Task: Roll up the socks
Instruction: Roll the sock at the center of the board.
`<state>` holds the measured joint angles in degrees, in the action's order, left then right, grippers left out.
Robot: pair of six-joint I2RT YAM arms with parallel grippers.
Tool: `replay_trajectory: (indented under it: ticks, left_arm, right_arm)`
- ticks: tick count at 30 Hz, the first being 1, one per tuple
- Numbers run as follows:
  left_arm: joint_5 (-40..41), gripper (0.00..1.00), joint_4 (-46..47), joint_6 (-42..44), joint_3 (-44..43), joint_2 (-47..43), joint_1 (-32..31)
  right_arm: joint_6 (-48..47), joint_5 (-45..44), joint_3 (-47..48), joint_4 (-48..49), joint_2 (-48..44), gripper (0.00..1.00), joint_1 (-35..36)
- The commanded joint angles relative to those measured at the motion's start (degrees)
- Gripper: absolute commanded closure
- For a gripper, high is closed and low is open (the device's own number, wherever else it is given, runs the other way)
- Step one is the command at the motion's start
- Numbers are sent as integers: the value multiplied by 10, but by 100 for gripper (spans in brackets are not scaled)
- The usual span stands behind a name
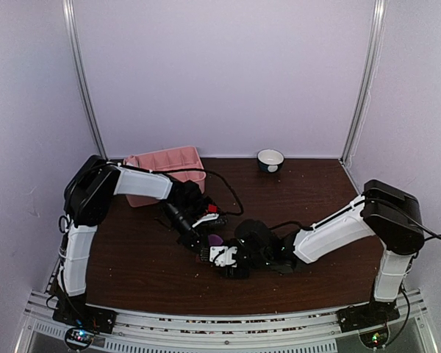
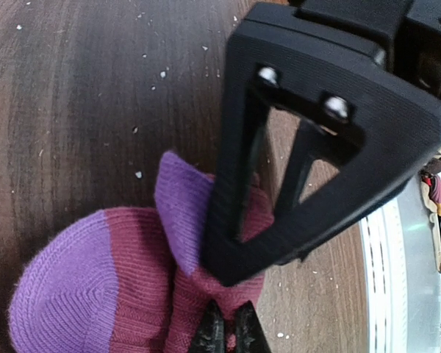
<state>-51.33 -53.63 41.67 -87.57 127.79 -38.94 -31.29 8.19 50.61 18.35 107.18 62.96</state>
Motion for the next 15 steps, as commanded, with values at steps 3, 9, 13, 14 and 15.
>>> replay_trajectory:
  ticks: [3,9,13,14,15]
  left_arm:
    - [36,100,-39,19,3,31,4]
    - [43,96,-39,21,-1,29,4]
    - [56,60,4,4,22,0,11]
    - [61,57,27,0,35,-17,14]
    - [67,55,42,-2,45,-33,16]
  right_arm:
    - [-14,-61,6,7,26,47,-11]
    - [-9,-50,2,-15,37,70,-16]
    - [5,-27,6,-40,37,91,-16]
    - [10,-21,10,-49,38,96,-16]
    - [17,-15,13,-59,39,99,-16]
